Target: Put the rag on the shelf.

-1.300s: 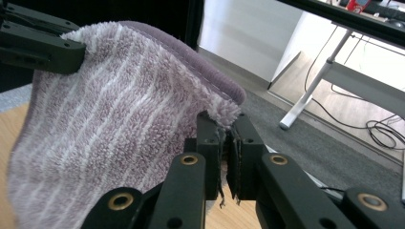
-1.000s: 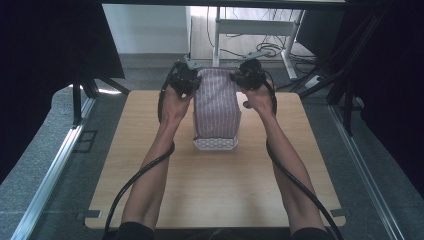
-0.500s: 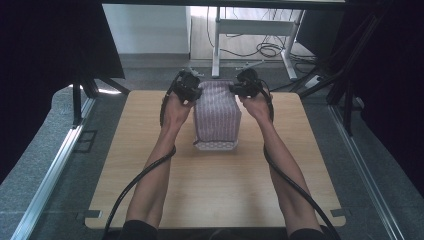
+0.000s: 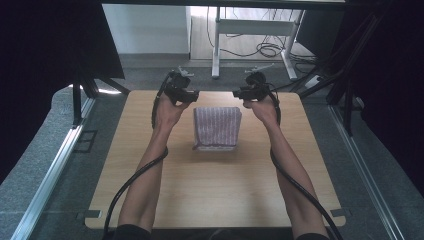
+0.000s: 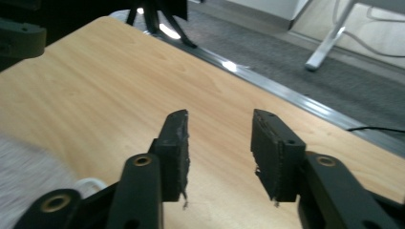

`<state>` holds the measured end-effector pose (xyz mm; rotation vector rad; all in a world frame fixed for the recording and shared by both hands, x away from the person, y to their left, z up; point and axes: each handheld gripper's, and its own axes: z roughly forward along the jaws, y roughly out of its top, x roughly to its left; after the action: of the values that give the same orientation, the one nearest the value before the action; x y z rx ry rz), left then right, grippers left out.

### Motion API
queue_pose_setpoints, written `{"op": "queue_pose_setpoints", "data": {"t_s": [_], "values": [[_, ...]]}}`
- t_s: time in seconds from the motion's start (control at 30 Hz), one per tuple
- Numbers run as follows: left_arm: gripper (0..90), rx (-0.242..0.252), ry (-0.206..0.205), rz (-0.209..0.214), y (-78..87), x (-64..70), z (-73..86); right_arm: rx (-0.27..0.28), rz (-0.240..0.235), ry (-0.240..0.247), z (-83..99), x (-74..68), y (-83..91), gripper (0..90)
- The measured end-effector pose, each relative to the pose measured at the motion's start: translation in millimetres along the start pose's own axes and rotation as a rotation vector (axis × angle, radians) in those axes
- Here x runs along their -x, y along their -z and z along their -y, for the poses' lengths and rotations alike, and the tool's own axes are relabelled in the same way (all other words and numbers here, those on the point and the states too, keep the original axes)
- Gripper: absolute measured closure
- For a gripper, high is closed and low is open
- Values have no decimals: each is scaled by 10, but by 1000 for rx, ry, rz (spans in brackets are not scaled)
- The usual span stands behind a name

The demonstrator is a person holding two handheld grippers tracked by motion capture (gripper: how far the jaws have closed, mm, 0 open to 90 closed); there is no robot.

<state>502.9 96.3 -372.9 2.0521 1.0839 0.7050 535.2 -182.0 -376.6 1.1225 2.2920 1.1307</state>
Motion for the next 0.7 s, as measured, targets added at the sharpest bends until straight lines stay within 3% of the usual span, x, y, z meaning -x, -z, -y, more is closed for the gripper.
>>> {"op": "queue_pose_setpoints", "data": {"t_s": [0.1,0.37,0.7], "values": [[363,-3,3,3,29,-20,16,0,4,12,30,-24,27,515],[305,11,67,37,127,-136,123,33,-5,3,93,-22,132,446],[268,-1,83,42,220,-198,252,42,-11,-3,187,-33,217,389]]}}
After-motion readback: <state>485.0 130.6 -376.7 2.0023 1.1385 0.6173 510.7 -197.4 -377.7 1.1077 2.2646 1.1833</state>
